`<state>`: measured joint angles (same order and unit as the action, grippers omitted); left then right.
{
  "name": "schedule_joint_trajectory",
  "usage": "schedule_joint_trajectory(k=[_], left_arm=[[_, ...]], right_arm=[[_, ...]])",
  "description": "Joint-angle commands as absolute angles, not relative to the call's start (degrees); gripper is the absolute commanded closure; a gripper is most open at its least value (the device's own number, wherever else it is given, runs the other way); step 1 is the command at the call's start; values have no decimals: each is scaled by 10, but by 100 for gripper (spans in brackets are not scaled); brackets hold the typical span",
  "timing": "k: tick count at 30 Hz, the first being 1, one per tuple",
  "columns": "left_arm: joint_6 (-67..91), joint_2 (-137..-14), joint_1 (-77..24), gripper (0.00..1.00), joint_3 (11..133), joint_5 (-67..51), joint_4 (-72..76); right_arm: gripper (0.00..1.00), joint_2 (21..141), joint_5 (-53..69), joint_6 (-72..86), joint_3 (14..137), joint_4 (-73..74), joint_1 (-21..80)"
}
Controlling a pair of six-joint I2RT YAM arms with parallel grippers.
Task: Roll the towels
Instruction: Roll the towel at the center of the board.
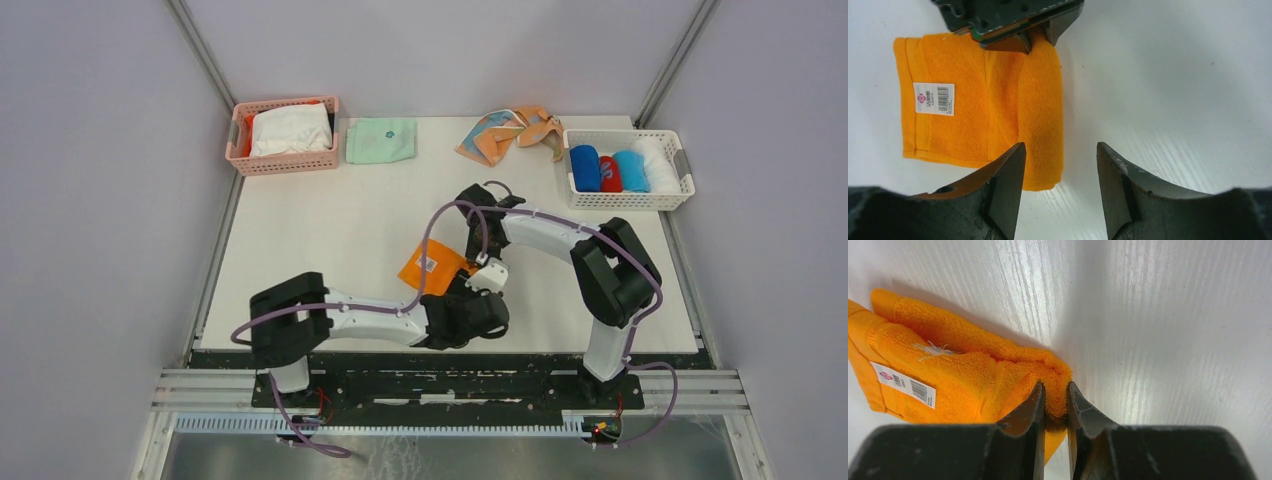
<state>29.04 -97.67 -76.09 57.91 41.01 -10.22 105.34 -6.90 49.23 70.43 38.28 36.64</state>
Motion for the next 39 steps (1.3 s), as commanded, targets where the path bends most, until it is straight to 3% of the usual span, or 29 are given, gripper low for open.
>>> schedule_joint_trajectory(k=[1,14,22,28,39], left_arm=[[211,-1032,-779,39,633,535,-109],[150,-1128,-785,46,668,563,-95],[177,-1157,-777,75,664,550,-116],[213,-1070,-729,87,592,409,-69],[344,-930,-525,87,412,-30,116]], right_arm=[[85,1062,-88,496,727,412,368],[85,1069,-71,496,725,403,368],[83,1056,-49,485,709,374,367],[70,1008,10,474,664,284,357],[42,900,108,507,552,132,281]])
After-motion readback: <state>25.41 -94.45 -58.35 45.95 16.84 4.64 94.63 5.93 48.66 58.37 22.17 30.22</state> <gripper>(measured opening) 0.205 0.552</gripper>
